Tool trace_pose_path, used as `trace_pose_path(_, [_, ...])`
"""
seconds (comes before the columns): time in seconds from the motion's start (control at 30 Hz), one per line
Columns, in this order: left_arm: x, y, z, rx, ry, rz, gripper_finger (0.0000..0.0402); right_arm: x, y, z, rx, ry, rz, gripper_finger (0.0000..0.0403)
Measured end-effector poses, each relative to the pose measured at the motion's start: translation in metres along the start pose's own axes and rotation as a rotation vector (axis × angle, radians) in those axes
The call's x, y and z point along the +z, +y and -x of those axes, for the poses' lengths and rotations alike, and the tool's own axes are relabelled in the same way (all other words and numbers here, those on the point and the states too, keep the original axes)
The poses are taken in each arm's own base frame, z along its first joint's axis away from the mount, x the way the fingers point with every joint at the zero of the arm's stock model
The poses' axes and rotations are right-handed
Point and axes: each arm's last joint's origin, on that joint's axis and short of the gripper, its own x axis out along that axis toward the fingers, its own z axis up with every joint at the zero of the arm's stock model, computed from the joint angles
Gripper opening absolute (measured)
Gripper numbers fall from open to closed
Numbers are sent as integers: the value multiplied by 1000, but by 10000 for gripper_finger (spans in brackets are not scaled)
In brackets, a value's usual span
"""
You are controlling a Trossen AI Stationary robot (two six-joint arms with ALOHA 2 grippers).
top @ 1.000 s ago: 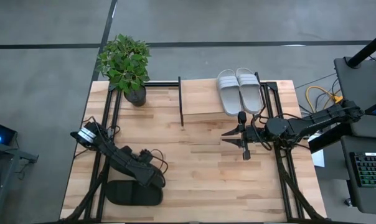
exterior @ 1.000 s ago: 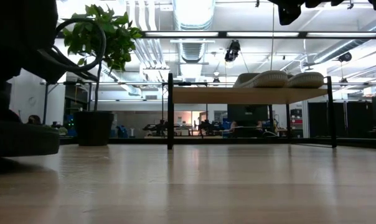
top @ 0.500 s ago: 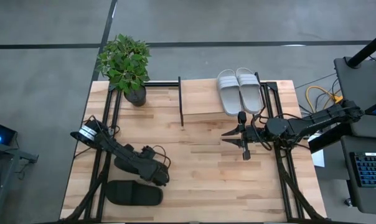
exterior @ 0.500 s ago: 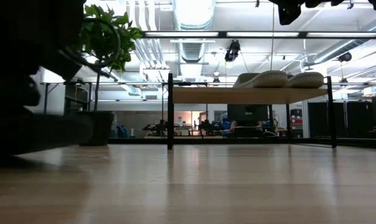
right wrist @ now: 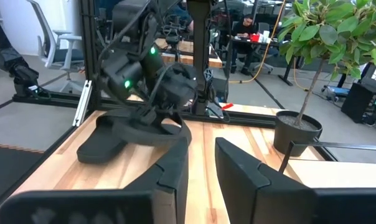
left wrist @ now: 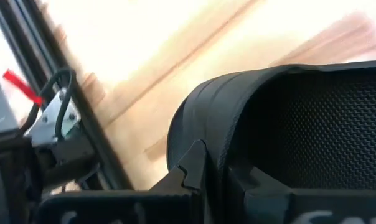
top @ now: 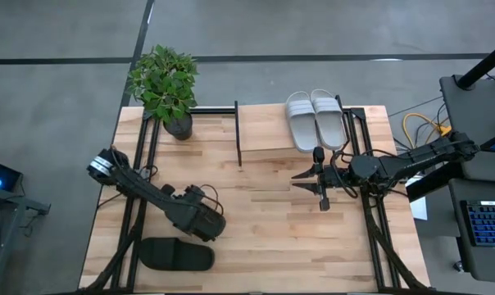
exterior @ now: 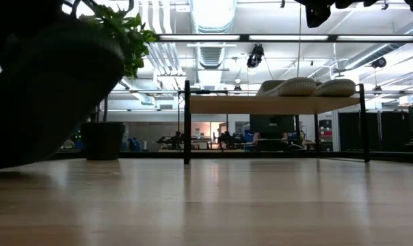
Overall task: Pick and place slides into the shelf
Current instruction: Put the top black slide on the shelf
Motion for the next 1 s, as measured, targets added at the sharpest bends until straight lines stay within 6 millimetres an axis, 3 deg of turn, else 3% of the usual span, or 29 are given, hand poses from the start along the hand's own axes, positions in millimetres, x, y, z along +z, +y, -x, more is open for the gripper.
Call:
trace_pose_path(0.5, [12,33,34,-231,-268,48,1,0,0,0,0,-1,-1,82])
trace_pose_path(1.0, [27,57,86,-645,-637,-27,1,0,0,0,1,-4,-2,75])
